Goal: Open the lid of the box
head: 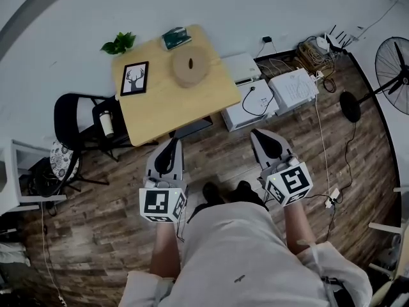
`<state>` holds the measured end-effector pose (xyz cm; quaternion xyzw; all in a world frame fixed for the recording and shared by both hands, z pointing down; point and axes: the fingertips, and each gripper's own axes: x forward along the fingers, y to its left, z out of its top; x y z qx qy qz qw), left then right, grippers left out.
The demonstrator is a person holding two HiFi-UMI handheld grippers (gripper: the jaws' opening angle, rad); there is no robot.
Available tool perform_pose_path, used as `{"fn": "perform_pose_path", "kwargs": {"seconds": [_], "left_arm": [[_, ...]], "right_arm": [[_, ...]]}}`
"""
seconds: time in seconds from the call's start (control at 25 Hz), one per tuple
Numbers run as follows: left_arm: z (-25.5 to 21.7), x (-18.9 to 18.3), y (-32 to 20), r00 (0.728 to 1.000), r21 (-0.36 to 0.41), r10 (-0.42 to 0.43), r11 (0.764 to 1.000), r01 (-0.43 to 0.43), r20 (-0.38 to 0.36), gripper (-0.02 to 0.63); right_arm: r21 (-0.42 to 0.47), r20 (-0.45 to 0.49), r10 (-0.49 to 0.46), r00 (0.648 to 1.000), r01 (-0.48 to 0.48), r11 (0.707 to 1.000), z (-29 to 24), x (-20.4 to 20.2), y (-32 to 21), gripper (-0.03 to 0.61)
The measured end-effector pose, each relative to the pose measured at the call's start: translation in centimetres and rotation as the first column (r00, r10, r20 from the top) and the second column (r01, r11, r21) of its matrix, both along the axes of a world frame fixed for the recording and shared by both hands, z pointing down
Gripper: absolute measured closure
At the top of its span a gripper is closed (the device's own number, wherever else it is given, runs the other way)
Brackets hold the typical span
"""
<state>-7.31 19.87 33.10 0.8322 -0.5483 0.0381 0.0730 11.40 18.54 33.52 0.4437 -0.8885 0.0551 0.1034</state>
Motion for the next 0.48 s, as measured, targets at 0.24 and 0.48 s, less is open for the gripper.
{"fn": "perform_pose_path", "kwargs": {"seconds": [0.24, 0.48], "left_arm": [[1.2, 0.6, 0.4, 0.999, -0.03, 0.047, 0.998, -0.046, 0.02, 0.496], [1.9, 0.3, 0.5, 0.999, -0.046, 0.045, 0.998, -0.044, 0.023, 0.474]], "right_arm": [[-0.019, -0.005, -0.027, 1.0, 0.026, 0.999, 0.7, -0.6, 0.4, 0.479], [-0.035, -0.001, -0.042, 0.999, 0.042, 0.999, 1.0, -1.4, 0.7, 0.437]]}}
